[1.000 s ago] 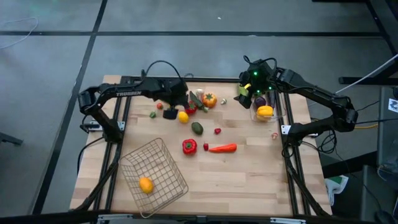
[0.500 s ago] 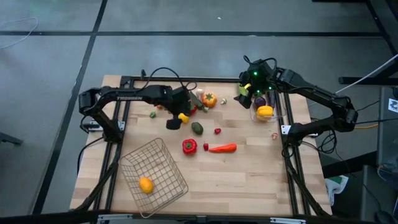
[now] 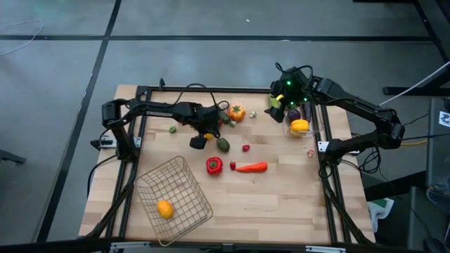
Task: Sort produce into baskets
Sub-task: Put the bottom yellow lemon into the wire basket
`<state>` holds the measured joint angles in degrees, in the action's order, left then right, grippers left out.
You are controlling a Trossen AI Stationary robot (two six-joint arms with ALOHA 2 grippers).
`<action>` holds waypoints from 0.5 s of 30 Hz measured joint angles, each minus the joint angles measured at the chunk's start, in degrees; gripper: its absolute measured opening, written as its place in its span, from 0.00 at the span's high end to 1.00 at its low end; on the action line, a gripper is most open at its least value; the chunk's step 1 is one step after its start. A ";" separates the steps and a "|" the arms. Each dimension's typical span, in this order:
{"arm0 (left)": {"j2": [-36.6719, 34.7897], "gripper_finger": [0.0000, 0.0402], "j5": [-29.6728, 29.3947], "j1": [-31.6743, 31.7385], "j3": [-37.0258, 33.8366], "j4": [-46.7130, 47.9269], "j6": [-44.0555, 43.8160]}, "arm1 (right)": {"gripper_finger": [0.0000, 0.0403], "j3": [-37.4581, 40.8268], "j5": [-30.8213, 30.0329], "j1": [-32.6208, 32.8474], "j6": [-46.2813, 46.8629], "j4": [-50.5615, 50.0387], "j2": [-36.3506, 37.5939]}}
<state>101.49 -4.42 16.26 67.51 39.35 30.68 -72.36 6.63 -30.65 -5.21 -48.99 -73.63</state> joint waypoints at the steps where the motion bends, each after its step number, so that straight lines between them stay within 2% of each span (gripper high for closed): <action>1: 0.39 0.17 -0.06 0.01 0.00 0.00 0.63 | 0.08 0.00 0.00 0.00 0.00 0.00 0.00; 15: 6.15 0.17 -4.73 -0.04 -0.02 -0.20 2.77 | 0.08 0.00 0.00 0.00 0.00 0.00 0.00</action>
<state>107.64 -9.15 16.23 67.48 39.16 33.45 -72.36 6.63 -30.65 -5.21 -48.99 -73.63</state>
